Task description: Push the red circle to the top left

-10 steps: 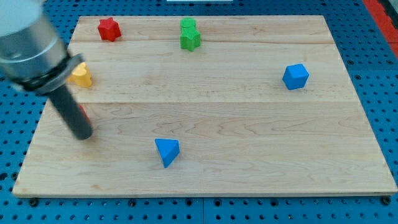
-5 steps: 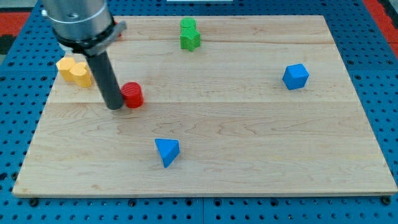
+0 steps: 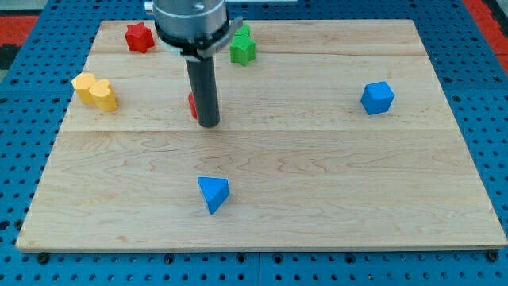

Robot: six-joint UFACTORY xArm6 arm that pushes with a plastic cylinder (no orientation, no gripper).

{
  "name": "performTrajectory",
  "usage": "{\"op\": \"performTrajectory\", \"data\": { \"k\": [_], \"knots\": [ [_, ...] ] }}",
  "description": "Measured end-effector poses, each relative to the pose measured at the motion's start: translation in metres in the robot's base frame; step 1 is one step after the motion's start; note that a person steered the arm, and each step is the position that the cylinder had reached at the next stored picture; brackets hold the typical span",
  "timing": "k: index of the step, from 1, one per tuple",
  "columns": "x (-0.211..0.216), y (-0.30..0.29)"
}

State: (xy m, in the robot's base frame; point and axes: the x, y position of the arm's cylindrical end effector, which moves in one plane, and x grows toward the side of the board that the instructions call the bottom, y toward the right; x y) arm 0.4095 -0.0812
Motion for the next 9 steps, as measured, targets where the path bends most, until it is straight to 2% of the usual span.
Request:
{"op": "performTrajectory", "data": {
  "k": [1, 2, 4, 6, 7, 9],
  "knots": [
    [-0.048, -0.025],
    [-0.022, -0.006],
    [-0.052, 0.004],
    [-0.094, -0.087],
    [-0.090, -0.112],
    [-0.105, -0.096]
  ]
}}
